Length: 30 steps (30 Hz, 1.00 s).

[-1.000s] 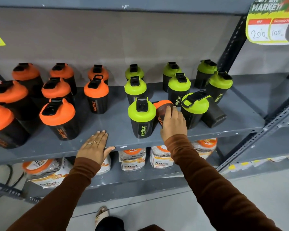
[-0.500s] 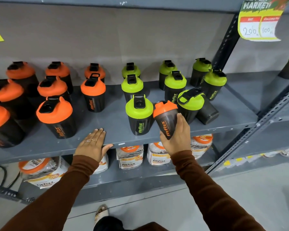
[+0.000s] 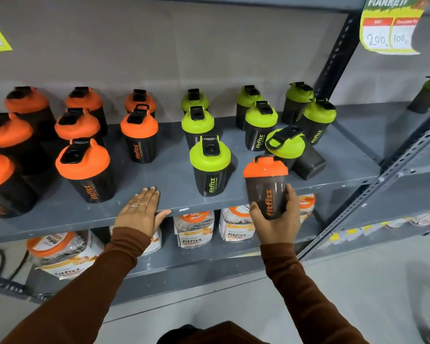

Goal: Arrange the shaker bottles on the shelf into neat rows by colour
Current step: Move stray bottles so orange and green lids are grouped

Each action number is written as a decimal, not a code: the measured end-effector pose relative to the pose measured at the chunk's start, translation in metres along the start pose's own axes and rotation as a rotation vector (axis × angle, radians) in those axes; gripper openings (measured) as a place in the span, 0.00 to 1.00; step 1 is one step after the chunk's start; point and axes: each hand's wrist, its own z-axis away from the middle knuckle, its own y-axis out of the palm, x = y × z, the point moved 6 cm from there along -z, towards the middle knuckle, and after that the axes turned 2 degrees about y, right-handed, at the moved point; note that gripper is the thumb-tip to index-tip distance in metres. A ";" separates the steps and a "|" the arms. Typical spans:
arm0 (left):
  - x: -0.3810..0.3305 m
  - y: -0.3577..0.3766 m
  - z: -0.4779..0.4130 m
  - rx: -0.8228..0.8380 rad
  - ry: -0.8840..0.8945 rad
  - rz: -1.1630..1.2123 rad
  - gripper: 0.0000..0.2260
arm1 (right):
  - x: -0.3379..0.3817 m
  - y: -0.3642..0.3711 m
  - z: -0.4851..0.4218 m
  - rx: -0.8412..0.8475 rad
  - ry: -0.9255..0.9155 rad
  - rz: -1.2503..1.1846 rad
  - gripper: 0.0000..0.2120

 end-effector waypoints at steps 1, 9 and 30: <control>0.000 -0.001 0.000 -0.016 0.007 0.005 0.34 | 0.006 0.000 -0.002 -0.029 -0.009 -0.044 0.40; 0.002 -0.003 -0.001 0.039 0.041 0.011 0.38 | 0.090 0.023 -0.023 0.122 -0.019 -0.655 0.43; 0.026 -0.002 0.014 -0.190 0.270 -0.040 0.19 | 0.056 0.221 0.042 0.690 0.137 -0.098 0.51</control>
